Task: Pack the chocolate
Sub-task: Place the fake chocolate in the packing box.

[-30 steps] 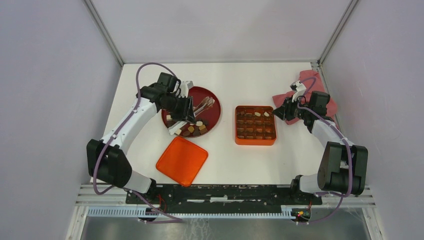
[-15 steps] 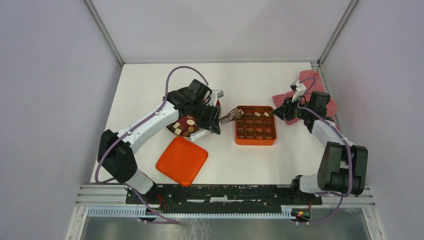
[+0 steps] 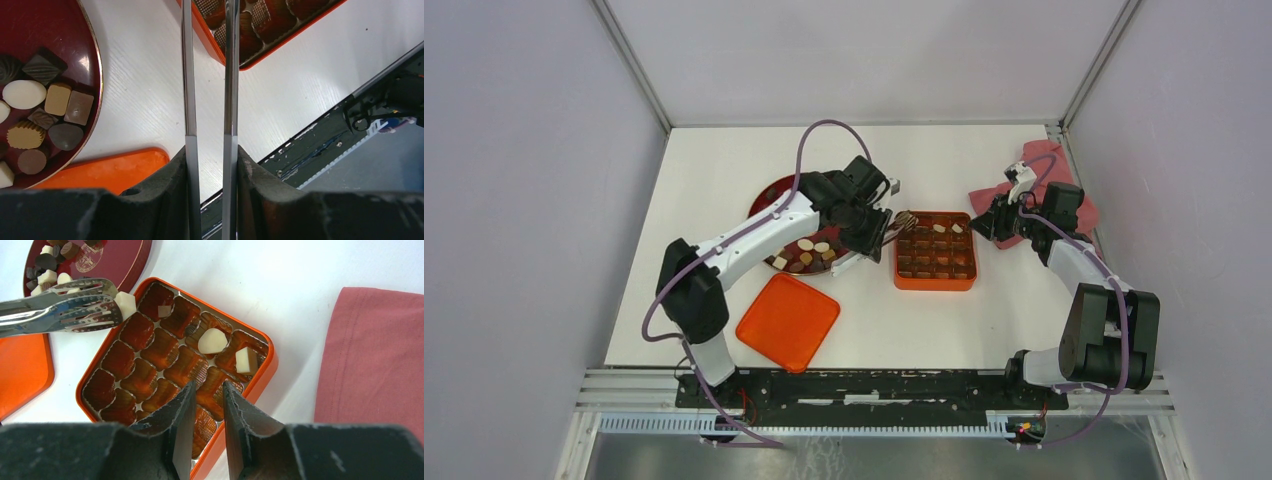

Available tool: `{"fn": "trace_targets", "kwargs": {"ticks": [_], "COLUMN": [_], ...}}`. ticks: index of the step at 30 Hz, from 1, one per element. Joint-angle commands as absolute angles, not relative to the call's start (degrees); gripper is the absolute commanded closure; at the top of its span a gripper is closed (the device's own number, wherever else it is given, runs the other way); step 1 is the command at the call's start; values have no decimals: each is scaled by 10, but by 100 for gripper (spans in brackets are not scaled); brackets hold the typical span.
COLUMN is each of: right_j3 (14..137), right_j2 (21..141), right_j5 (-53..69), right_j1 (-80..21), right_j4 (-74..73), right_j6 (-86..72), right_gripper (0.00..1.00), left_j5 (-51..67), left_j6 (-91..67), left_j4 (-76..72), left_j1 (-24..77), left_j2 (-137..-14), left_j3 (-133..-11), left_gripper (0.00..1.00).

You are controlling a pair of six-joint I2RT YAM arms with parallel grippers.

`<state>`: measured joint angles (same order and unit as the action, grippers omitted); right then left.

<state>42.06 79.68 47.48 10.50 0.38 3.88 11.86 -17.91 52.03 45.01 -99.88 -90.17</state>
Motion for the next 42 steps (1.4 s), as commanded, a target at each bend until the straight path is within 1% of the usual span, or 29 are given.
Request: {"fn": "trace_targets", "kwargs": {"ticks": [1, 13, 17, 27, 30, 37, 42], "right_j3": [420, 420, 419, 418, 417, 417, 418], "right_j2": [786, 785, 785, 784, 784, 783, 784], "right_j5": [477, 477, 477, 477, 477, 477, 478], "right_j1": [104, 104, 104, 104, 103, 103, 104], "right_j4": [23, 23, 23, 24, 24, 24, 24], "right_j6": [40, 40, 40, 42, 41, 40, 40], "right_gripper": [68, 68, 68, 68, 68, 68, 68], "left_j5": [71, 59, 58, 44, 42, 41, 35], "left_j6": [-195, -189, -188, -190, -191, -194, -200], "left_j4": [556, 575, 579, 584, 585, 585, 584], "left_j1": [473, 493, 494, 499, 500, 499, 500], "left_j2": [-1015, -1052, -1056, -1058, -1059, -1060, -1051], "left_j3": [-951, -980, -981, -981, -980, -982, -989], "left_gripper": [98, 93, 86, 63, 60, 57, 61]}}
